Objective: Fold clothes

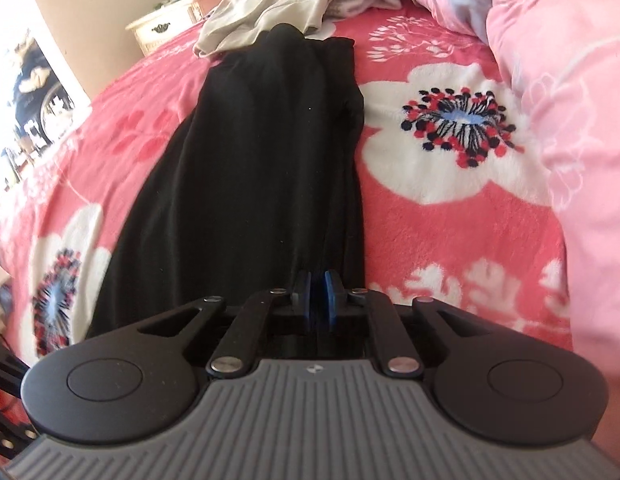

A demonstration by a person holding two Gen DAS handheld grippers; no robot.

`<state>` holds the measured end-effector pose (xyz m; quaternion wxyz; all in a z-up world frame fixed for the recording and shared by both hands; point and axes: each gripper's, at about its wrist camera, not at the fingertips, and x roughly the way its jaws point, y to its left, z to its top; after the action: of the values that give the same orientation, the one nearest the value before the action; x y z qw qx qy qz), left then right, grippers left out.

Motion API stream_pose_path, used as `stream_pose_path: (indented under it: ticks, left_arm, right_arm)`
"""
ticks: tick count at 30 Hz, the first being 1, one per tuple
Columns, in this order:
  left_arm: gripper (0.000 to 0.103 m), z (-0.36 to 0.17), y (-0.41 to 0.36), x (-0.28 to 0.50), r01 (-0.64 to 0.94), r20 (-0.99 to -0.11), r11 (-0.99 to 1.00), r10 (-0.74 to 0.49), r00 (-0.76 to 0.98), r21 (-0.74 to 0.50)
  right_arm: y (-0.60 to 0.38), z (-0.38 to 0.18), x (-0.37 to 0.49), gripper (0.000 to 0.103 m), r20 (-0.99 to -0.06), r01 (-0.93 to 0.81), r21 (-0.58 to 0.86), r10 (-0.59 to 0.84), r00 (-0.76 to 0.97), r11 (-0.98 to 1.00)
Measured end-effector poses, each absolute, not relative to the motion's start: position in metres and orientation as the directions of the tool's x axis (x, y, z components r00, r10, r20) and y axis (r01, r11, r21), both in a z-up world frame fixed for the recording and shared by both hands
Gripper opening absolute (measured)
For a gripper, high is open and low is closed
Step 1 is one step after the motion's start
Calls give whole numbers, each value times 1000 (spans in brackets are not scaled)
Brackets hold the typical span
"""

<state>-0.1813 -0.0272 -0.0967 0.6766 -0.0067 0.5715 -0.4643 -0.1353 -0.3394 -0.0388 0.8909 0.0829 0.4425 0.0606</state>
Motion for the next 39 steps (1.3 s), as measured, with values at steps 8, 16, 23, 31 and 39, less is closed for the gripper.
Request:
stream_pose_path:
  ticks: [8, 16, 23, 31, 39]
  left_arm:
    - [24, -95, -26, -181, 622, -768, 570, -635, -82, -538]
    - [24, -93, -26, -183, 629, -774, 573, -628, -74, -525]
    - [24, -94, -29, -184, 635, -777, 571, -625, -76, -521]
    - [28, -75, -13, -178, 648, -787, 568, -612, -80, -508]
    - [29, -51, 22, -142, 574, -757, 640, -651, 52, -511]
  right_arm:
    - [-338, -41, -145, 0, -763, 37, 127, 74, 642, 991]
    - [-344, -35, -148, 3, -758, 118, 72, -23, 652, 990]
    - [-326, -30, -165, 3, -736, -74, 112, 133, 664, 991]
    - [-329, -19, -168, 4, -717, -28, 18, 32, 697, 999]
    - [-346, 14, -110, 5, -627, -36, 173, 139, 767, 984]
